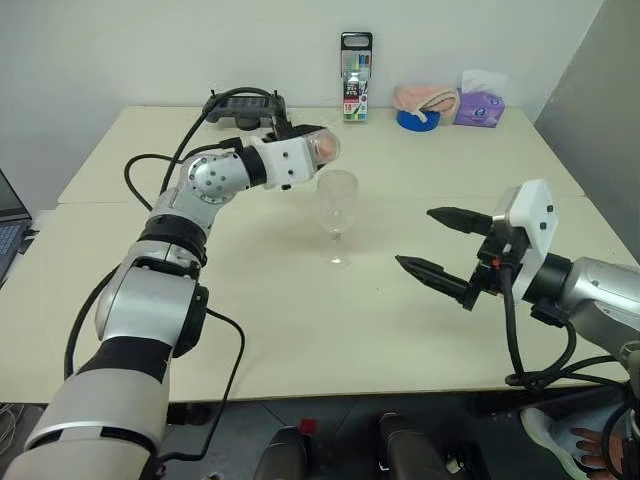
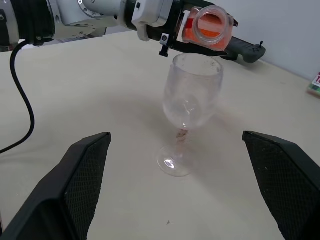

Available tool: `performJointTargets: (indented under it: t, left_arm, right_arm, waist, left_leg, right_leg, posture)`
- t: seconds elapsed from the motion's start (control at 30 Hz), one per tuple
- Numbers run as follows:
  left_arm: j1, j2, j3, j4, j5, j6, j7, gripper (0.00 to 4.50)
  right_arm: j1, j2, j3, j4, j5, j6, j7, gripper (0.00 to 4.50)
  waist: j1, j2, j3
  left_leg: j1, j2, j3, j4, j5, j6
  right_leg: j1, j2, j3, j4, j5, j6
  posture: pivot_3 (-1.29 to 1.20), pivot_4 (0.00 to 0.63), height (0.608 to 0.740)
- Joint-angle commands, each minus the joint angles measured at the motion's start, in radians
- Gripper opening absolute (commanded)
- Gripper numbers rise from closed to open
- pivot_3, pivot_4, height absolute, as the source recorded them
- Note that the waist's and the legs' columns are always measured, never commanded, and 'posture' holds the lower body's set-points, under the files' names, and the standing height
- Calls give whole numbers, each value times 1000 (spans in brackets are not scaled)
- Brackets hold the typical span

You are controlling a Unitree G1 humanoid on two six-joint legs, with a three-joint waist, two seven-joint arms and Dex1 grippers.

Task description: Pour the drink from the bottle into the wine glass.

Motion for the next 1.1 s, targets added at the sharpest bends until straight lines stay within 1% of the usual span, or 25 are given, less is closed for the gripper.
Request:
performJointTargets:
  t: [0.03,0.13,0.23,0.53,1.1]
  left_arm:
    - [-59,23,-20,-10,44,-49,73,1734]
    - [-65,33,-48,-8,92,-67,130,1734]
    - [-73,44,-74,-5,136,-76,187,1733]
    - [-97,66,-137,-2,233,-90,314,1712]
    - [-152,83,-216,7,348,-96,489,1712]
  right_arm:
    - [-27,-4,17,21,-78,-7,-73,4500]
    - [-37,6,40,54,-130,-6,-113,4500]
    - [-40,13,54,66,-155,-10,-121,4500]
    - [-46,29,73,57,-170,-13,-99,4500]
    - [-42,21,79,52,-180,-13,-90,4500]
  waist:
    - [0,0,0]
    - [1,0,0]
    - [1,0,0]
    - [1,0,0]
    - [1,0,0]
  left_leg:
    - [-1,0,0,2,0,0]
    - [-3,0,0,6,0,0]
    - [-4,-1,0,8,0,0]
    - [-4,-1,0,8,0,1]
    - [-4,-1,0,8,0,1]
  right_leg:
    - [0,0,0,0,0,1]
    - [0,0,0,0,2,3]
    - [0,0,1,0,2,4]
    - [0,0,1,0,2,4]
    - [0,0,1,0,2,4]
  posture:
    - [0,150,740]
    - [0,150,740]
    - [0,150,740]
    - [0,150,740]
    - [0,150,740]
